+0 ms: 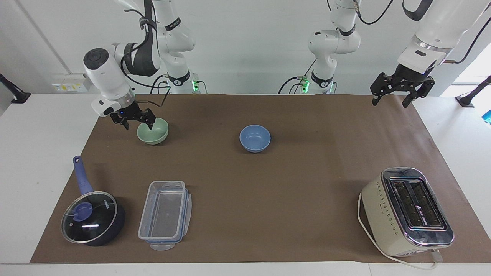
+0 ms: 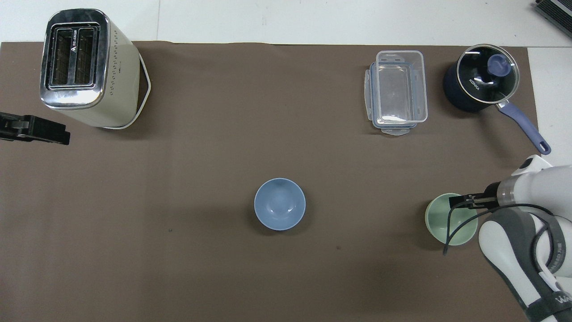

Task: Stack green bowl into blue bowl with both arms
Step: 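Grasp the green bowl rim with the right gripper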

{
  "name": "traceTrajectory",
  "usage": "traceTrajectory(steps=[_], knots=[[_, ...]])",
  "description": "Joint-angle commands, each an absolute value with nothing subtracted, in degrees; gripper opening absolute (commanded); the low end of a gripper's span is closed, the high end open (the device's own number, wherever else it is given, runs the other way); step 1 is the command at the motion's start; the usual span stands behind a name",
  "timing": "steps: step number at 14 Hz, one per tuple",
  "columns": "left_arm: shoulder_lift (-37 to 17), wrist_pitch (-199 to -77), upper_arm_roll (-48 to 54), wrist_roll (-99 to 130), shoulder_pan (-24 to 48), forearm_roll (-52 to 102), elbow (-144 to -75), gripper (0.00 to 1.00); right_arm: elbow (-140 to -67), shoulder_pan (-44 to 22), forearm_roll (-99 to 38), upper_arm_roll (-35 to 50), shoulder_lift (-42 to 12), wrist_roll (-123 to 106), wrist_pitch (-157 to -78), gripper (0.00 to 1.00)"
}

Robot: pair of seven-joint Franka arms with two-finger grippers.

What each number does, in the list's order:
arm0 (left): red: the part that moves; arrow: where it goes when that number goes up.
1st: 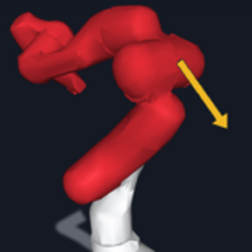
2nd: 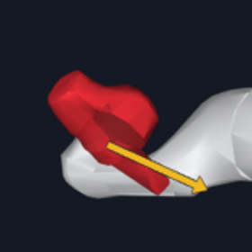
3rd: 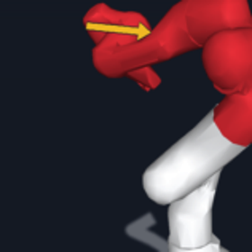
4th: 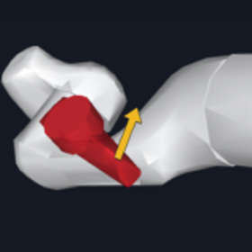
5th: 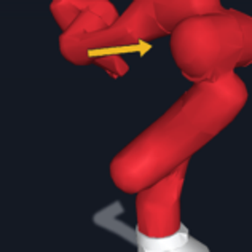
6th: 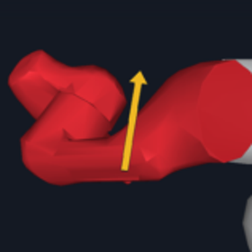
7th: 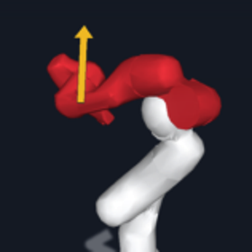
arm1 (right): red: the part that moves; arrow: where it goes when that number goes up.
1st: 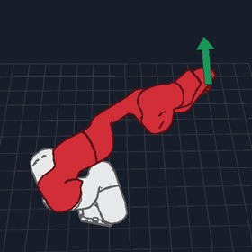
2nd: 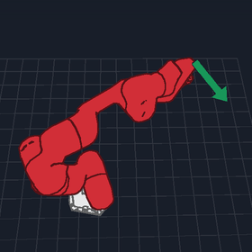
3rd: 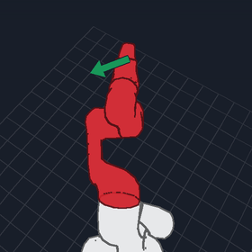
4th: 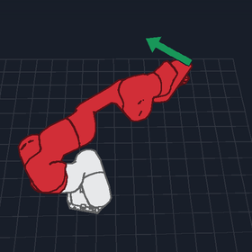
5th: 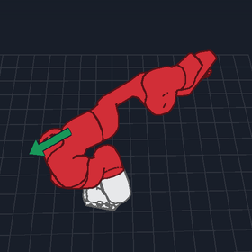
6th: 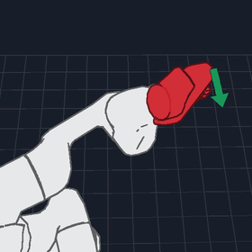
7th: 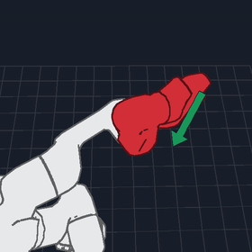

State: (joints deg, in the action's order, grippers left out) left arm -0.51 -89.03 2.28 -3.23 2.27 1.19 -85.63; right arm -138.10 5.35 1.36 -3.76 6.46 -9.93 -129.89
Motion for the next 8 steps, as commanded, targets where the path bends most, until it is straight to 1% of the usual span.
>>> traceTrajectory(steps=[1, 4, 5, 6, 7, 8], knots=[[0.4, -88.2, 2.7, -3.1, 1.7, 0.1, -86.1, 1.0, -142.0, 7.0, 1.6, -3.5, 5.6, -12.8, -134.9, 1.0], [0.4, -88.2, 2.7, -3.1, 1.7, 0.1, -86.1, 1.0, -143.1, 7.8, 1.6, -3.5, 5.6, -13.6, -135.1, 1.0], [0.4, -88.2, 2.7, -3.1, 1.7, 0.1, -86.1, 1.0, -143.1, 7.9, 1.6, -3.4, 5.7, -14.1, -135.0, 0.78], [0.4, -88.2, 2.7, -3.1, 1.7, 0.1, -86.1, 1.0, -143.2, 8.0, 1.6, -3.4, 5.7, -15.0, -134.8, 0.15], [0.4, -88.2, 2.7, -3.1, 1.7, 0.1, -86.1, 1.0, -143.1, 8.0, 1.6, -3.5, 5.6, -14.7, -134.7, 0.0], [0.4, -88.2, 2.8, -3.1, 1.7, 0.1, -86.1, 1.0, -143.0, 8.0, 1.6, -3.5, 5.6, -14.7, -134.5, 0.0]])
